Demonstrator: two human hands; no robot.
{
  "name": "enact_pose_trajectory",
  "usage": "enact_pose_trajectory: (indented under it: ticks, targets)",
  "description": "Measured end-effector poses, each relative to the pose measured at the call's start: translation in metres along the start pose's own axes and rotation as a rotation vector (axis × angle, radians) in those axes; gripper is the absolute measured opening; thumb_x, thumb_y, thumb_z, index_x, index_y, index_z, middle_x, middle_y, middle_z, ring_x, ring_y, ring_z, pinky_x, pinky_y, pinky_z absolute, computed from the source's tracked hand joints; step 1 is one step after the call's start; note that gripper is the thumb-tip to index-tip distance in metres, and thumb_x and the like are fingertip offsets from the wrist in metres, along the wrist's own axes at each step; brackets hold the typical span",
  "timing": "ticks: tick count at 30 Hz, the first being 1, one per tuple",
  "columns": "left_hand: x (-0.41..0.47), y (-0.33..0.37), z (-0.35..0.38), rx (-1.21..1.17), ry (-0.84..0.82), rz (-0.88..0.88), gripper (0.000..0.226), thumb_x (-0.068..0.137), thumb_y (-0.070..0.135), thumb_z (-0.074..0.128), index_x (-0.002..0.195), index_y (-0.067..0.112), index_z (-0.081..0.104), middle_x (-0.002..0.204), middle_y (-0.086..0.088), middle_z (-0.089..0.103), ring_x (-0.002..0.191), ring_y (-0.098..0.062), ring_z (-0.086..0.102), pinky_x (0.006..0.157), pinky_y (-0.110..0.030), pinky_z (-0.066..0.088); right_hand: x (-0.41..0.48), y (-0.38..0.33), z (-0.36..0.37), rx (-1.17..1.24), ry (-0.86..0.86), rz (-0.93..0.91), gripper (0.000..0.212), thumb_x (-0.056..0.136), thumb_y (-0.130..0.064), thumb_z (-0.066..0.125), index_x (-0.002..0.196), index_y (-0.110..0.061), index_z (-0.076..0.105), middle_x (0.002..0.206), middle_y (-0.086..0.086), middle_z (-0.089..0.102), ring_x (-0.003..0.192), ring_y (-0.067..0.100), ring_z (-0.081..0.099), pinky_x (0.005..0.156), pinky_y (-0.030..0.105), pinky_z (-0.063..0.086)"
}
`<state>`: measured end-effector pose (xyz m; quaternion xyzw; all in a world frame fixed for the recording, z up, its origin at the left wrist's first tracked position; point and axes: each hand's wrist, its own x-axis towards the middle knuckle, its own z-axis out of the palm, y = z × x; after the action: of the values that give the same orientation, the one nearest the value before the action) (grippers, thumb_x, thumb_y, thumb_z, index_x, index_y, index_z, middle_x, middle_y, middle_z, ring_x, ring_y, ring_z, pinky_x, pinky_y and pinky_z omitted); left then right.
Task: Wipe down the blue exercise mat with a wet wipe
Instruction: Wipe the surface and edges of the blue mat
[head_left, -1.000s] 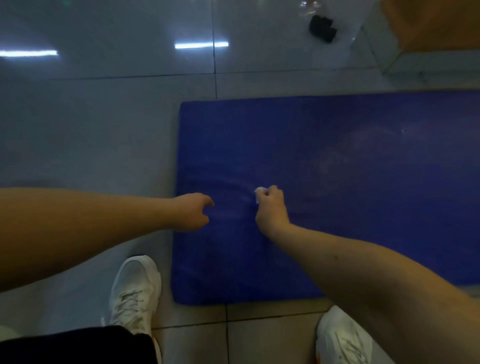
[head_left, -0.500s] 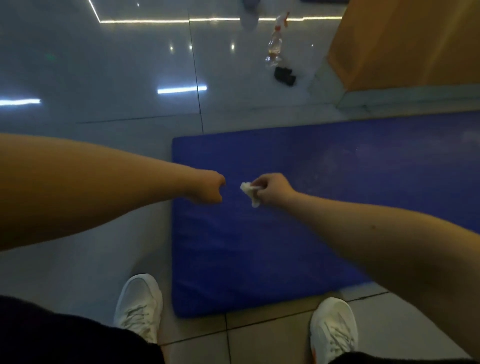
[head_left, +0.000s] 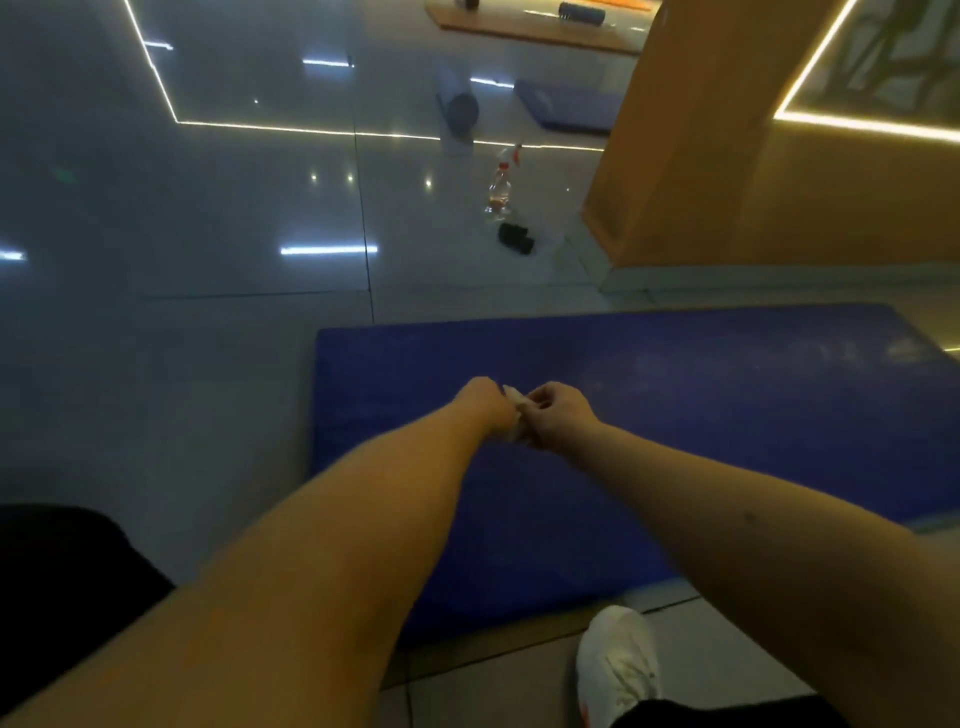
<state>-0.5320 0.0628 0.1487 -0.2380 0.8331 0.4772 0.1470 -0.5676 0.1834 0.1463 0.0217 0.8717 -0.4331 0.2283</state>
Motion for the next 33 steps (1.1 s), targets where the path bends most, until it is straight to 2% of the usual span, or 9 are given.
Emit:
enact_pose_trajectory:
  ticks: [3,6,10,13,16,22,27,31,33]
  targets:
    - [-0.005,-0.031,0.023,-0.093,-0.015,-0.053,0.029,0.093,0.021,0.063,0.113,0.002,0.070,0.107,-0.016,0.071,0.084,-0.023,0.059,0.084,-0.035,0.053,-0.007,0.027,0.011,-0.040,-0.058,0.030,0.031,0.096,-0.036,0.067,0.107,-0.007,0.064,0.090,0.010,0.068,0.075,0.020,0.063,0.058,0.029,0.052]
    - [-0.006,-0.068,0.050,-0.157,-0.083,-0.145,0.027,0.091,0.022,0.069,0.112,0.006,0.070,0.087,-0.006,0.067,0.076,-0.019,0.061,0.072,-0.031,0.054,-0.006,0.063,0.027,-0.020,-0.170,0.091,0.023,0.095,-0.033,0.069,0.102,-0.011,0.066,0.093,0.010,0.069,0.077,0.018,0.064,0.062,0.030,0.056]
    - [-0.005,-0.103,0.081,-0.244,-0.160,-0.232,0.013,0.088,0.023,0.073,0.096,0.014,0.071,0.097,-0.012,0.072,0.081,-0.021,0.066,0.082,-0.043,0.061,-0.004,0.115,0.042,0.027,-0.267,0.174,0.003,0.098,-0.016,0.065,0.096,-0.014,0.065,0.101,0.011,0.069,0.086,0.018,0.067,0.065,0.027,0.057]
    - [-0.006,-0.124,0.096,-0.186,-0.173,-0.304,0.015,0.091,0.012,0.066,0.106,0.012,0.068,0.101,-0.007,0.068,0.087,-0.018,0.066,0.071,-0.032,0.059,0.003,0.143,0.050,-0.087,-0.253,0.205,0.004,0.095,-0.015,0.068,0.097,-0.013,0.065,0.101,0.006,0.066,0.096,0.020,0.065,0.069,0.026,0.054]
    - [0.000,-0.143,0.108,-0.160,-0.141,-0.365,0.012,0.093,0.007,0.063,0.100,0.015,0.066,0.102,-0.009,0.067,0.093,-0.021,0.067,0.080,-0.034,0.060,0.013,0.165,0.058,-0.170,-0.118,0.235,0.011,0.093,-0.013,0.064,0.102,-0.012,0.071,0.105,0.009,0.069,0.105,0.027,0.066,0.086,0.034,0.054]
    - [0.005,-0.172,0.120,-0.029,-0.065,-0.360,0.025,0.098,0.018,0.058,0.122,0.017,0.058,0.114,-0.003,0.061,0.095,-0.017,0.062,0.083,-0.035,0.057,0.027,0.167,0.076,-0.367,-0.106,0.350,0.034,0.094,-0.017,0.066,0.125,-0.008,0.059,0.124,0.011,0.058,0.106,0.028,0.061,0.089,0.039,0.054]
    - [-0.007,-0.192,0.119,0.387,0.050,-0.183,0.034,0.097,0.023,0.055,0.131,0.020,0.053,0.131,0.000,0.046,0.111,-0.017,0.049,0.086,-0.034,0.050,0.027,0.191,0.074,-0.609,-0.062,0.152,0.044,0.093,-0.028,0.071,0.129,-0.015,0.048,0.134,0.010,0.039,0.104,0.029,0.057,0.086,0.041,0.053]
    - [-0.023,-0.212,0.112,0.559,0.115,-0.100,0.031,0.096,0.026,0.055,0.127,0.019,0.055,0.128,0.000,0.043,0.110,-0.017,0.044,0.085,-0.035,0.051,0.017,0.209,0.096,-0.678,-0.036,-0.155,0.051,0.107,-0.039,0.038,0.147,-0.007,0.039,0.128,0.013,0.047,0.106,0.025,0.046,0.097,0.039,0.046]
    - [-0.030,-0.220,0.106,0.615,0.107,-0.108,0.032,0.096,0.026,0.055,0.127,0.019,0.055,0.128,0.000,0.041,0.111,-0.018,0.042,0.088,-0.036,0.051,0.012,0.213,0.109,-0.695,-0.047,-0.241,0.055,0.106,-0.037,0.038,0.150,-0.003,0.033,0.129,0.013,0.048,0.105,0.024,0.046,0.094,0.034,0.043]
